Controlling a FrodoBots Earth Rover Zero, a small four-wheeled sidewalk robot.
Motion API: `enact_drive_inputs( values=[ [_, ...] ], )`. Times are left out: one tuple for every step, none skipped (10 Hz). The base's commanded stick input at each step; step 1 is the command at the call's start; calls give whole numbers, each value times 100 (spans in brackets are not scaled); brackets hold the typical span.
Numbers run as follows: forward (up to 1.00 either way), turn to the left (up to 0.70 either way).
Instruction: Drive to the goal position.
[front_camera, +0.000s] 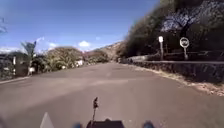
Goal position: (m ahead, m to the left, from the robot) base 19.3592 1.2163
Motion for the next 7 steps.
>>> enact_drive_inputs(
  values=[
    [50,0],
    [50,0],
    [50,0],
    [50,0],
    [50,0],
    [50,0],
    [50,0]
  ],
)
